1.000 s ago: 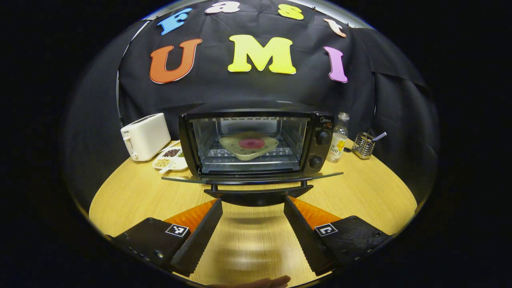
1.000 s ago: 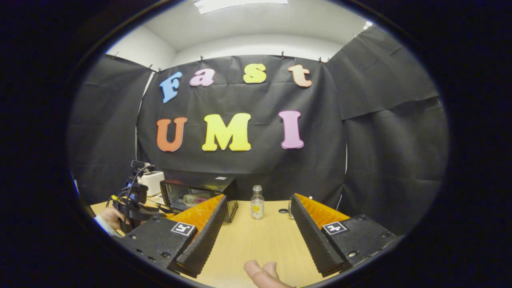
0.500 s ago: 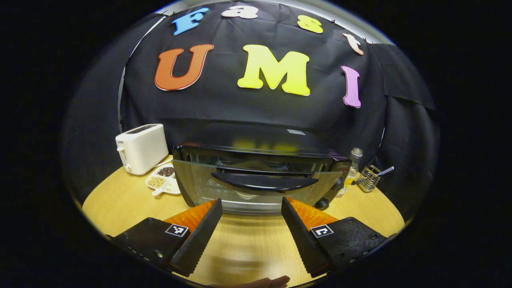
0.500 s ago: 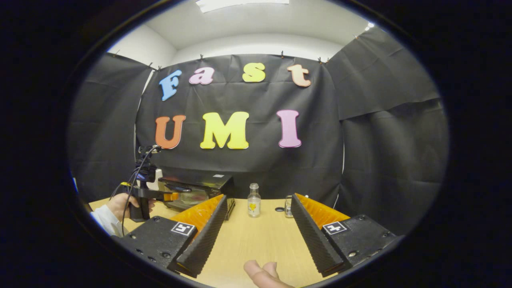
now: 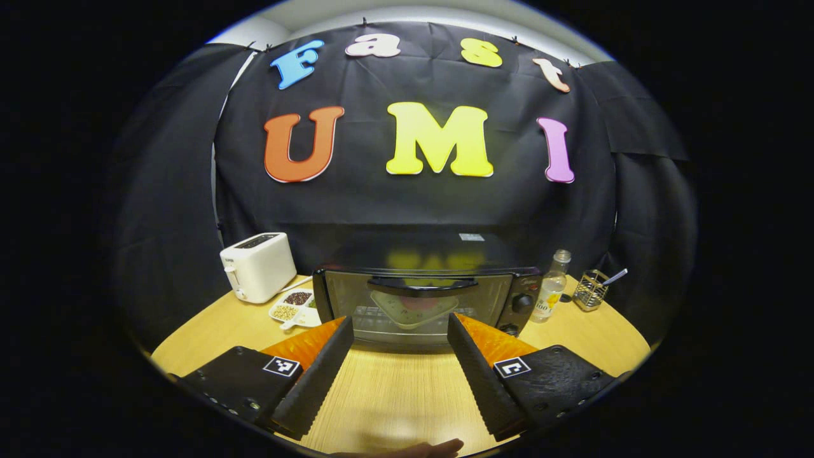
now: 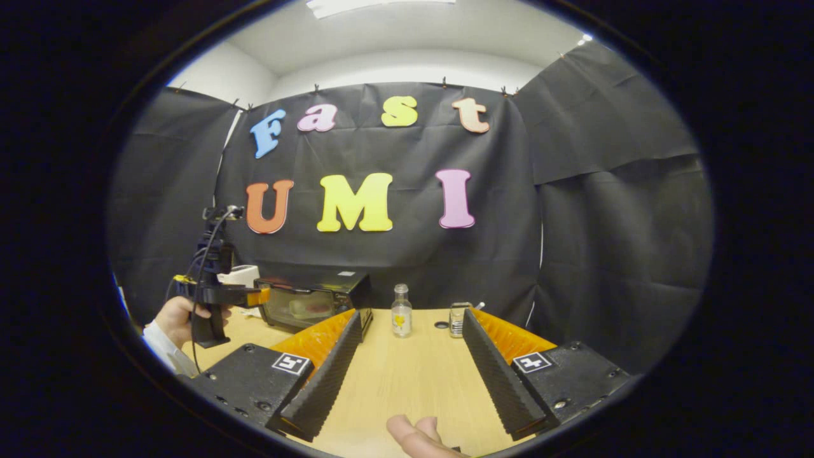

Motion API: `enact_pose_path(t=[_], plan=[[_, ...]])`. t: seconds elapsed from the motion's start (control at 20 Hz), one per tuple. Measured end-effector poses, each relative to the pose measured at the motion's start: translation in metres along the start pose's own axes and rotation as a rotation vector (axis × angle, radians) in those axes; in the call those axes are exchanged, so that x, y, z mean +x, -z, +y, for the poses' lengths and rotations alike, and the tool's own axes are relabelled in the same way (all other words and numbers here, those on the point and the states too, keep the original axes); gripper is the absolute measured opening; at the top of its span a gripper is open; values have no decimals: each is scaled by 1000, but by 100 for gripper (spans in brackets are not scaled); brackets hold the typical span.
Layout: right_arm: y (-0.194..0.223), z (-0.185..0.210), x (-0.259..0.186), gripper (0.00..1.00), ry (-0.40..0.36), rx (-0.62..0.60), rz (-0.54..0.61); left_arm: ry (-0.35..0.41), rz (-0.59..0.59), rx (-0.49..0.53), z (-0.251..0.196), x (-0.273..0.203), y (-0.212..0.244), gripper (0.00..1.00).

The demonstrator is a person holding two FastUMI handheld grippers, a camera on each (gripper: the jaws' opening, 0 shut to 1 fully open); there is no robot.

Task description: Open the electric oven with the left hand, put the food in, and close the electric oven.

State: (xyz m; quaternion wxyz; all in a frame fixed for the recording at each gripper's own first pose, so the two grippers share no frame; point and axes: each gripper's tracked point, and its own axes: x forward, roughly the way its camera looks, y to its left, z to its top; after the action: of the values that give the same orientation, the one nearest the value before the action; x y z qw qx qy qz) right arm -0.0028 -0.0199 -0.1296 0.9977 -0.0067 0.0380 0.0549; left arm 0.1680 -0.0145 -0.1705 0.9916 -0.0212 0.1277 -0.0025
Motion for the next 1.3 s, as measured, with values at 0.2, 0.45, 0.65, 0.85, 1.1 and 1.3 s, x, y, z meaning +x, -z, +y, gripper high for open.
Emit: enact_pose_path(t=[0.2,0.45,0.65,0.85,1.1,1.3], plan=[[-16,-6,-21,96,28,55,-29,-15,-110,10,-4,-79,-36,94],[-34,-12,-41,96,45,103,-44,-15,-186,22,-12,-179,-50,94],[-43,-13,-49,96,69,136,-33,-55,-257,46,-4,-231,-59,94],[-34,-4,-45,96,57,191,35,17,-260,12,-20,-250,-57,94],[-29,-5,-41,96,71,186,98,-22,-266,13,-13,-256,-59,95],[-55,-5,-51,100,76,148,26,-26,-281,18,-10,-261,-61,95]])
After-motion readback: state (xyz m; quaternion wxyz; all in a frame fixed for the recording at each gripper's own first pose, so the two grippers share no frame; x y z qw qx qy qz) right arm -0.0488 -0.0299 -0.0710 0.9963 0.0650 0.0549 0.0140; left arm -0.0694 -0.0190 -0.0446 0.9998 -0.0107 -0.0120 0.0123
